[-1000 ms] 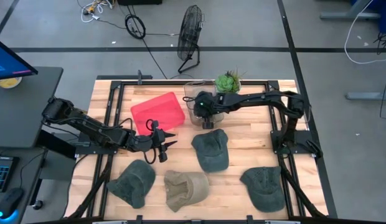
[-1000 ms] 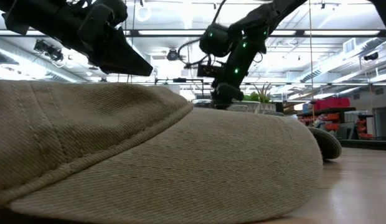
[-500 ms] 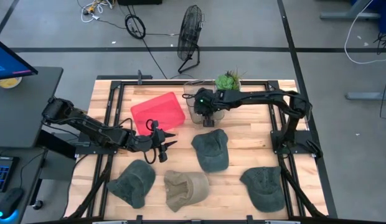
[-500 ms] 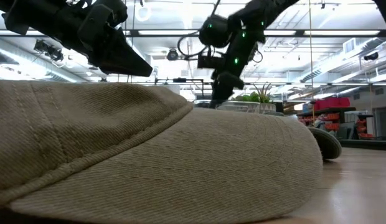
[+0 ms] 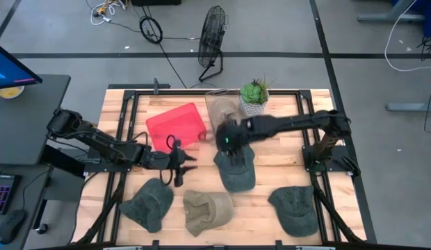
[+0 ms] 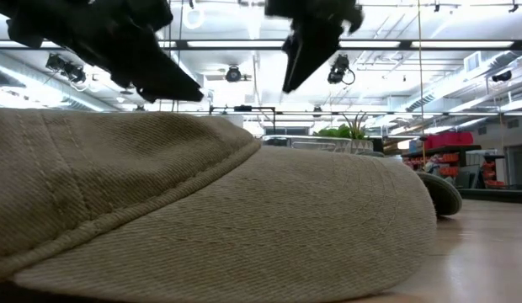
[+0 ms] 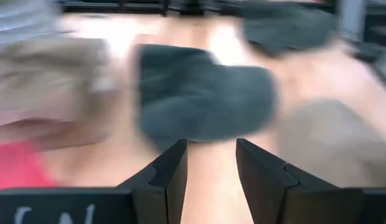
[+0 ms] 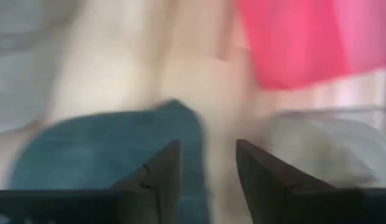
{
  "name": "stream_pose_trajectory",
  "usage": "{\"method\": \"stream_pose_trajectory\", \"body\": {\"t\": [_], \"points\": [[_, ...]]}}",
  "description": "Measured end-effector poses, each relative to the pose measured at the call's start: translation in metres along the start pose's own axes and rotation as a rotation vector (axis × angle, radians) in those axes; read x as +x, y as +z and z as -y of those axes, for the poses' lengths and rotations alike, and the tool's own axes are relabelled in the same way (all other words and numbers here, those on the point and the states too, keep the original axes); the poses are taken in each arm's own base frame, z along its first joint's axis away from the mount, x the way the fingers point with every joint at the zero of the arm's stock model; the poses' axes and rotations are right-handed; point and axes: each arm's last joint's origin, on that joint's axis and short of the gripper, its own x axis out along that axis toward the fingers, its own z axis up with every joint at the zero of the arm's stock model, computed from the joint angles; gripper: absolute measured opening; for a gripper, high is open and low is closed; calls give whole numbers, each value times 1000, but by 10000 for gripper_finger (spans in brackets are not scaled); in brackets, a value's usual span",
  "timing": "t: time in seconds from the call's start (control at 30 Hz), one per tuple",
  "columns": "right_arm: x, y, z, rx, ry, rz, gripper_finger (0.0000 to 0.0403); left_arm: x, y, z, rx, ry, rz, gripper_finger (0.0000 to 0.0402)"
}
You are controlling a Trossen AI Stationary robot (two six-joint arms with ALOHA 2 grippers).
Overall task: Pick & Place hat
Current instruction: Put the brown cap into the transparent bin
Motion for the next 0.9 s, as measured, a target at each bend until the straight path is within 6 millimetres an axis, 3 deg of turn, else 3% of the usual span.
{"method": "stream_pose_trajectory", "body": {"t": [0.2,0.4,0.6,0.77,0.9], "points": [[-7,7,-61,-29,72,13,191,-5,-1,17,55,-240,-16,140],[-14,8,-96,-28,113,27,189,-11,0,32,113,-309,31,147],[-16,7,-108,5,127,30,183,-3,-3,46,143,-353,72,198],[-16,8,-108,28,128,33,183,27,-6,60,163,-338,0,236],[-16,8,-107,31,127,39,183,50,-8,70,191,-354,-89,239]]}}
